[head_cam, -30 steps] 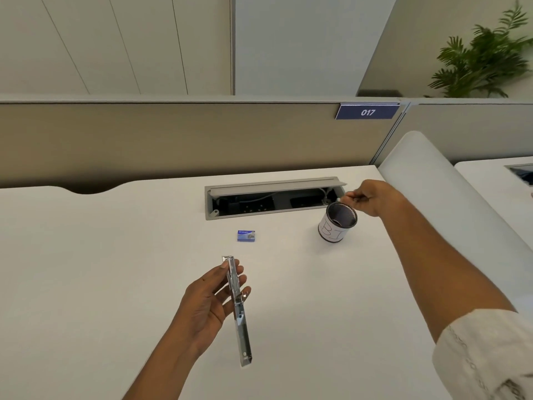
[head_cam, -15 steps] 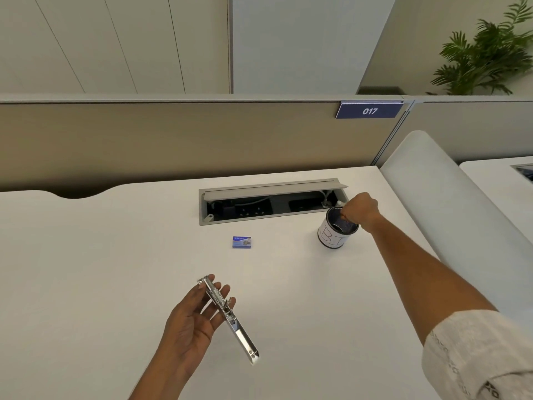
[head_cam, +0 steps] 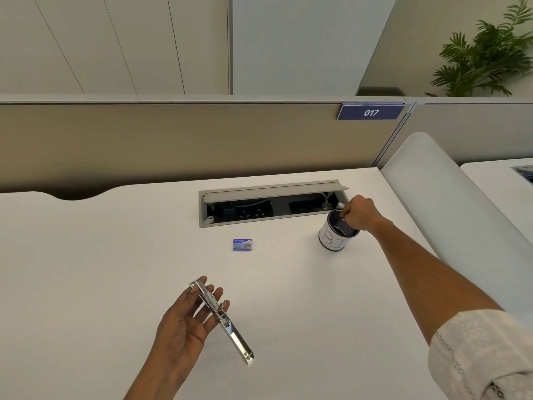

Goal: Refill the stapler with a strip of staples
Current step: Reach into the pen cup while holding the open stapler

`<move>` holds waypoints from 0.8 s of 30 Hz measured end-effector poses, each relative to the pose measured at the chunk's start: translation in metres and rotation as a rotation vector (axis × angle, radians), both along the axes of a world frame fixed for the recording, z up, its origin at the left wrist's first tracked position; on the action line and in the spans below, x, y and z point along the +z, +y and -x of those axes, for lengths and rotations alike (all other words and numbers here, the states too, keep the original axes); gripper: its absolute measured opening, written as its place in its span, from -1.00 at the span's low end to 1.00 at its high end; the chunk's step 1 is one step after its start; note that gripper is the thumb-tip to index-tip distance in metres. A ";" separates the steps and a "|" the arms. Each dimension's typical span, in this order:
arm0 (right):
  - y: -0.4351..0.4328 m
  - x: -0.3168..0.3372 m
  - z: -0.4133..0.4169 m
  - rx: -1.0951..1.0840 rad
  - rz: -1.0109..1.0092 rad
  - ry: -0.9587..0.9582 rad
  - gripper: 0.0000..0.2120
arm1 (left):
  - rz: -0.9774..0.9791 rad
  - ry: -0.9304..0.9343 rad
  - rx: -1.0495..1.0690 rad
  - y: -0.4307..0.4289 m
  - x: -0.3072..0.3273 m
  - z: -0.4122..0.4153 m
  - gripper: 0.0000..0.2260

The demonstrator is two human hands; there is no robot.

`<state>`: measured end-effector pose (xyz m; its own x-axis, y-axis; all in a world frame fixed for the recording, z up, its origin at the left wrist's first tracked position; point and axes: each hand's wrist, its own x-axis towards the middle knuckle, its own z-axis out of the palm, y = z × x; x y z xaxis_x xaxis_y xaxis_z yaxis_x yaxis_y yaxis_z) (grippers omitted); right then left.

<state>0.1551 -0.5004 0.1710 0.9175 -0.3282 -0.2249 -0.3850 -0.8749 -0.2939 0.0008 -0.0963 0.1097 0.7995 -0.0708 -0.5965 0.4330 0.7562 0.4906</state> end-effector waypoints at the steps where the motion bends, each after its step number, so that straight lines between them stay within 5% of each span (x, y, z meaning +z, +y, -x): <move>1: 0.000 -0.001 0.000 0.008 0.005 -0.002 -0.75 | 0.001 0.000 0.000 0.000 0.000 0.000 -0.79; 18: 0.002 -0.016 0.016 0.027 0.116 -0.356 -0.73 | 0.039 -0.009 0.001 0.000 0.007 -0.005 -0.81; 24: 0.034 -0.010 0.035 -0.003 -0.052 -0.510 -0.70 | 0.056 -0.019 0.030 0.002 0.011 -0.005 -0.81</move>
